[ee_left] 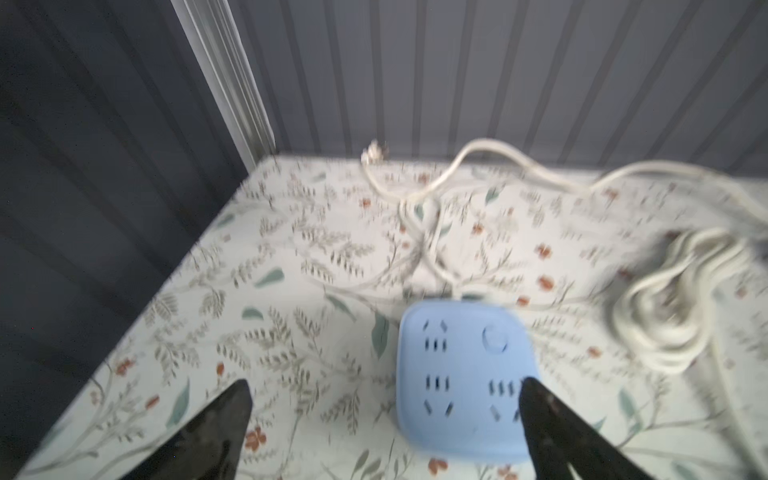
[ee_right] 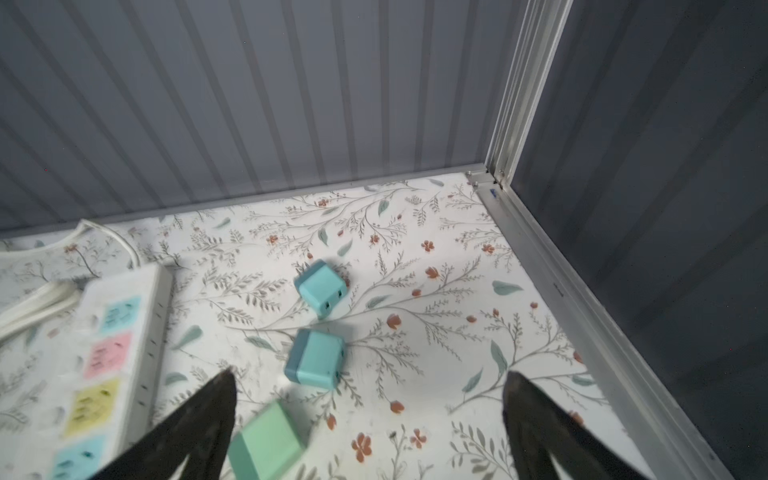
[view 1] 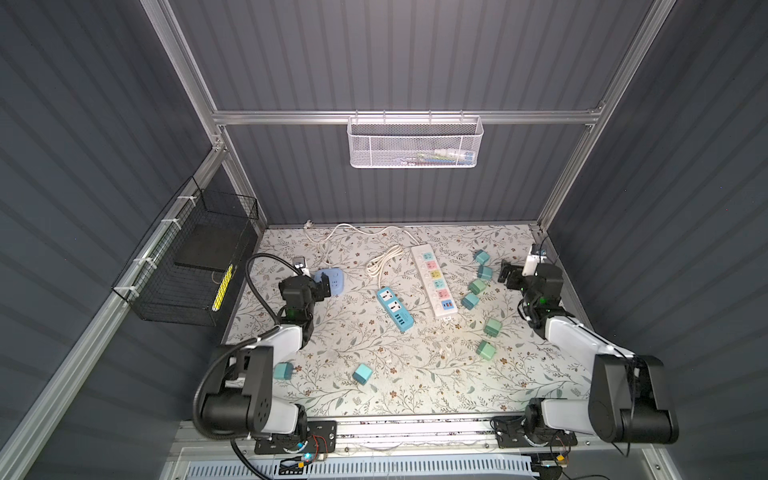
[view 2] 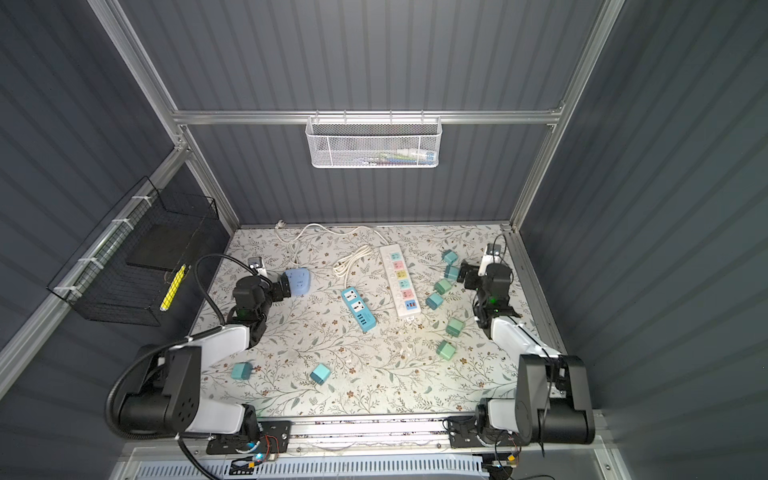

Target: Insert the plug

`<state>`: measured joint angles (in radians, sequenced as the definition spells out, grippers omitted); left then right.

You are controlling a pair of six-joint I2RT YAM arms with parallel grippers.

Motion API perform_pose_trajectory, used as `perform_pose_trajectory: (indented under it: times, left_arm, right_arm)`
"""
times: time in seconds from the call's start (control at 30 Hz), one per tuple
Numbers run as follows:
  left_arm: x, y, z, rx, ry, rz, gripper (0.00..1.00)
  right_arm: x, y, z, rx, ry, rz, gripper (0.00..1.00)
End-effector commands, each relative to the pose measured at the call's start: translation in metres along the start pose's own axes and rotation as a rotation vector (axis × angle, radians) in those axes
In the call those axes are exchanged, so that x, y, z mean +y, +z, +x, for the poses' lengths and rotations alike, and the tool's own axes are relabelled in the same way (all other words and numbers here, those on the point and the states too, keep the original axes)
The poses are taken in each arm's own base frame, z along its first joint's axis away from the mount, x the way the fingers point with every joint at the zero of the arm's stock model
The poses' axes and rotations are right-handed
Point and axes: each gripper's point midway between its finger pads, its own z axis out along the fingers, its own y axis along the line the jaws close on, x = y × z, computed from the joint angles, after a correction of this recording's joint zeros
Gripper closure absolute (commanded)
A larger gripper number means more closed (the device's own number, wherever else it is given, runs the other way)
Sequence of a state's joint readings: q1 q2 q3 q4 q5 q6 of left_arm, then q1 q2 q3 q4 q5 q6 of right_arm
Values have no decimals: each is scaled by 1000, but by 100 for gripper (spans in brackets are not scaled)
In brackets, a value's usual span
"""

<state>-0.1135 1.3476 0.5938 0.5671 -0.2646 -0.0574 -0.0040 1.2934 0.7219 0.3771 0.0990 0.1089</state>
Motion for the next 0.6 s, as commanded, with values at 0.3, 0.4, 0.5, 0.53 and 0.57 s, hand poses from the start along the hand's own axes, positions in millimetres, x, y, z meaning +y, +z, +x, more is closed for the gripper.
perform_pose_trajectory:
  times: [0.3, 0.4, 0.5, 0.53, 0.57]
  left_arm:
    - [-1, -43, -79, 189, -458, -19, 0]
    - [-10, -27, -67, 266, -429, -2, 3]
    - [-15, 4, -45, 416, -367, -52, 6]
    - [-17, 15, -36, 456, -351, -65, 6]
    - [-19, 29, -26, 497, -331, -77, 7]
  right_arm:
    - [13, -33, 21, 270, 520, -107, 12]
    - [25, -36, 26, 304, 515, -170, 10]
    - [27, -37, 35, 330, 502, -171, 9]
    - [28, -37, 36, 334, 503, -175, 9]
    - [30, -37, 38, 340, 504, -186, 8]
